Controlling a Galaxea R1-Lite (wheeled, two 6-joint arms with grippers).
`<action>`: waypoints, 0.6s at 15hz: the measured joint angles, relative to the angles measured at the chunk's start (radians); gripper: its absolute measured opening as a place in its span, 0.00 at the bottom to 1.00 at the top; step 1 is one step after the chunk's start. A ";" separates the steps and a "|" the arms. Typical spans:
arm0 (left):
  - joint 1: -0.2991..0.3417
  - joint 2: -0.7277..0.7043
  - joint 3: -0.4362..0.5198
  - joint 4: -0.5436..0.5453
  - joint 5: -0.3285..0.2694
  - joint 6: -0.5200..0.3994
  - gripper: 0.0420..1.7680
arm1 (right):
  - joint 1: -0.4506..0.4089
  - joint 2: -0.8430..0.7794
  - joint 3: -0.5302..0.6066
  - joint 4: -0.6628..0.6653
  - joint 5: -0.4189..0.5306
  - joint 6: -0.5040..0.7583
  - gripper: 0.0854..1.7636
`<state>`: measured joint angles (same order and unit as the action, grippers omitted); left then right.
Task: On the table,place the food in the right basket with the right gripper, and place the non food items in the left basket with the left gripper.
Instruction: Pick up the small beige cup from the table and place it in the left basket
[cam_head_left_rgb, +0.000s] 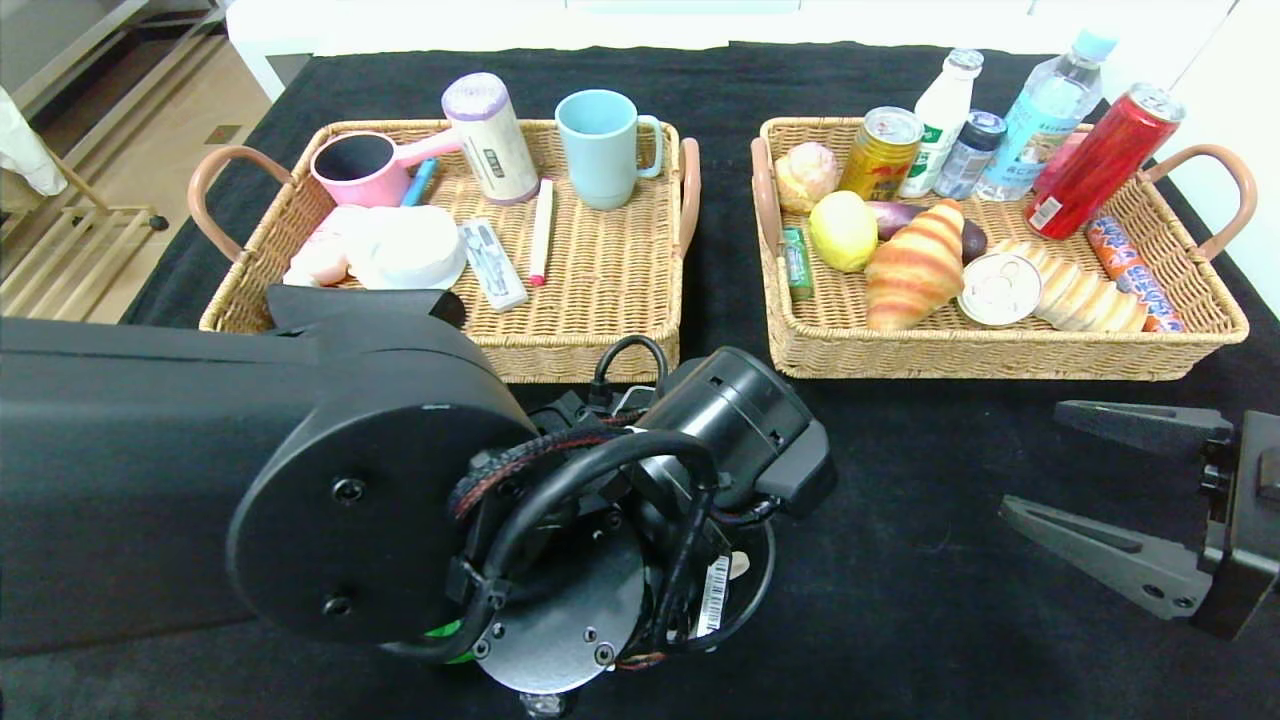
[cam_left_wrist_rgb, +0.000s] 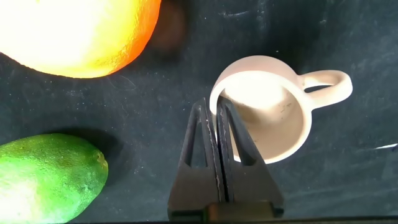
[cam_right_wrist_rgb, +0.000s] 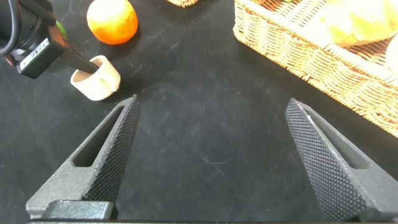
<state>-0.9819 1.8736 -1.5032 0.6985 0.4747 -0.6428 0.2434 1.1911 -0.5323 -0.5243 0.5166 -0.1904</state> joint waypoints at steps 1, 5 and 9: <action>-0.001 0.000 0.000 0.000 0.000 0.000 0.04 | 0.000 0.000 0.000 0.000 0.000 0.000 0.97; -0.003 -0.009 0.002 0.001 -0.001 0.003 0.04 | 0.000 -0.001 0.000 0.000 0.000 0.000 0.97; -0.009 -0.050 0.004 0.003 -0.007 0.012 0.04 | 0.001 -0.002 0.002 0.000 0.000 -0.001 0.97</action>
<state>-0.9909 1.8238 -1.4994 0.7017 0.4681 -0.6306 0.2447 1.1891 -0.5306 -0.5243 0.5170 -0.1913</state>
